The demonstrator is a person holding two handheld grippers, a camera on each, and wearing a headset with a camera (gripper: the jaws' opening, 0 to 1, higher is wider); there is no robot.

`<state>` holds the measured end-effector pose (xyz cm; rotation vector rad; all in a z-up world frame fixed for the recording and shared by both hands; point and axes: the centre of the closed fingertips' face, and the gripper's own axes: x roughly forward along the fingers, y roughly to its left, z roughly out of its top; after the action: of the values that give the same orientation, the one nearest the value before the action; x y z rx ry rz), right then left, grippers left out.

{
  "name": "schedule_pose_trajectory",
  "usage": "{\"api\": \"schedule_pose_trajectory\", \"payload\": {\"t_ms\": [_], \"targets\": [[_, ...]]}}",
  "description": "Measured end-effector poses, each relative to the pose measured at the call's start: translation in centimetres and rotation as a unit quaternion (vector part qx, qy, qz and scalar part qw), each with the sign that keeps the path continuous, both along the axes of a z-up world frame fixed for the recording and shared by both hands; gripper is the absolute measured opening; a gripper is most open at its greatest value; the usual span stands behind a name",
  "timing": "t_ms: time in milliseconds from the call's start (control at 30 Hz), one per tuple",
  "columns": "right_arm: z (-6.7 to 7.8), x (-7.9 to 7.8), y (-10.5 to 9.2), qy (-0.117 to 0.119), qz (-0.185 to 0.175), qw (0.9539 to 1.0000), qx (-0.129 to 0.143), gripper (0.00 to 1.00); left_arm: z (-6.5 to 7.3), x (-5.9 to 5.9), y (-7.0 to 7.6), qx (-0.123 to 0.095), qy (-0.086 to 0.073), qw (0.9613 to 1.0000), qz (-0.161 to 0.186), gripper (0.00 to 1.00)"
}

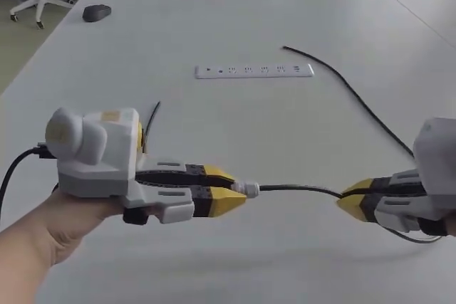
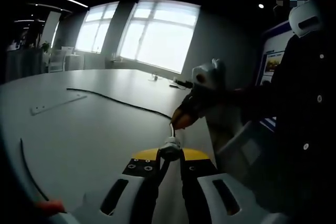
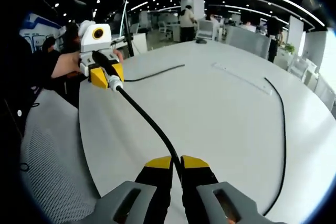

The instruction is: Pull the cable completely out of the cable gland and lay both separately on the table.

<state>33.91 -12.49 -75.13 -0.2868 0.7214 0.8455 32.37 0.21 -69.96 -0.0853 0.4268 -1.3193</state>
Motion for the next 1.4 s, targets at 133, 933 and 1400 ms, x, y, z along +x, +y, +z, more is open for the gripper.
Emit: {"api": "schedule_pose_trajectory", "payload": {"t_ms": [133,933,1400], "targets": [[-0.8,-0.3,-0.7,0.017,-0.011,0.9998,-0.005,0.0,-0.2,0.0,-0.1,0.001,0.002,1.0,-0.002,0.15],[4.7,-2.2,7.2,-0.052,0.136,0.9885,0.042,0.22,0.0,0.2,-0.2,0.001,0.0,1.0,0.003,0.15],[4.6,-2.5,11.4,-0.082,0.211,0.974,0.007,0.11,0.4,-0.2,-0.3,0.0,-0.003,1.0,-0.002,0.15]]}}
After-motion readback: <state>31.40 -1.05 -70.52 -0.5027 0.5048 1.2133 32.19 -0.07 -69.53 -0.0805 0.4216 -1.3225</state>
